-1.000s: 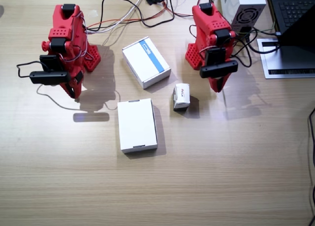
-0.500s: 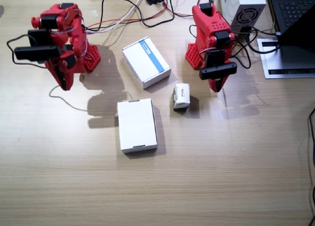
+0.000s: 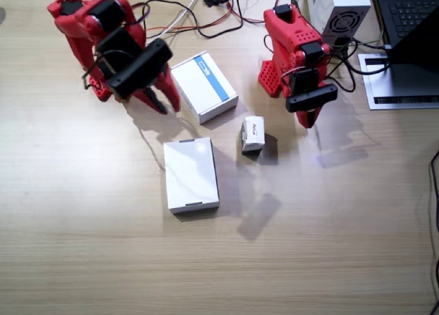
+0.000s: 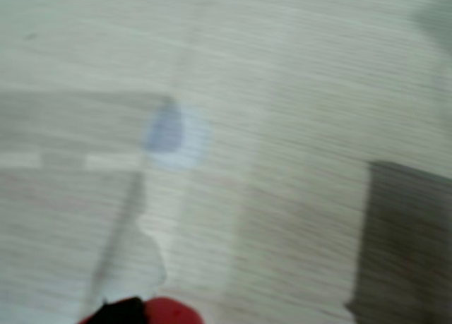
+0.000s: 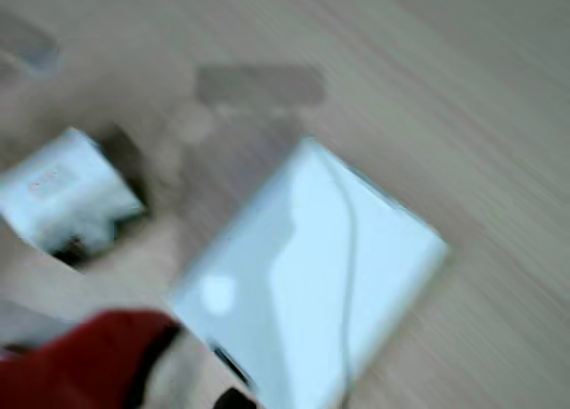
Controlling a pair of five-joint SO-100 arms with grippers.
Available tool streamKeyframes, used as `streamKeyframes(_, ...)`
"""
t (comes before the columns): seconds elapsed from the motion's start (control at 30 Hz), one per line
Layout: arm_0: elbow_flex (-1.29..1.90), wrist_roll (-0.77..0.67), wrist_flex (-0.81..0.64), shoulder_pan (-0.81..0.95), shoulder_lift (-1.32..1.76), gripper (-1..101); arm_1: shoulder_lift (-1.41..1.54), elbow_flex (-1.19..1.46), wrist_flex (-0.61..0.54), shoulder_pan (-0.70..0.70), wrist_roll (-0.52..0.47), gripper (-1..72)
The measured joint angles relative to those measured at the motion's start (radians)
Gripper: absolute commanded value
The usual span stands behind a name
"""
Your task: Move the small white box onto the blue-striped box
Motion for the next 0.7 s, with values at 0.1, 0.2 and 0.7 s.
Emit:
streamKeyframes(0.1, 0.0, 0.121, 0.003, -0.118, 0.0, 0, -0.187, -0.172, 0.003, -0.123, 0.035, 29.2)
streamKeyframes(0.2, 0.0, 0.179, 0.003, -0.178, 0.0, 0, -0.414, -0.345, 0.005, -0.255, 0.057, 32.4)
streamKeyframes(0.7, 0.0, 0.179, 0.021, -0.175, 0.0, 0, -1.115, -0.868, 0.005, -0.314, 0.064, 45.6)
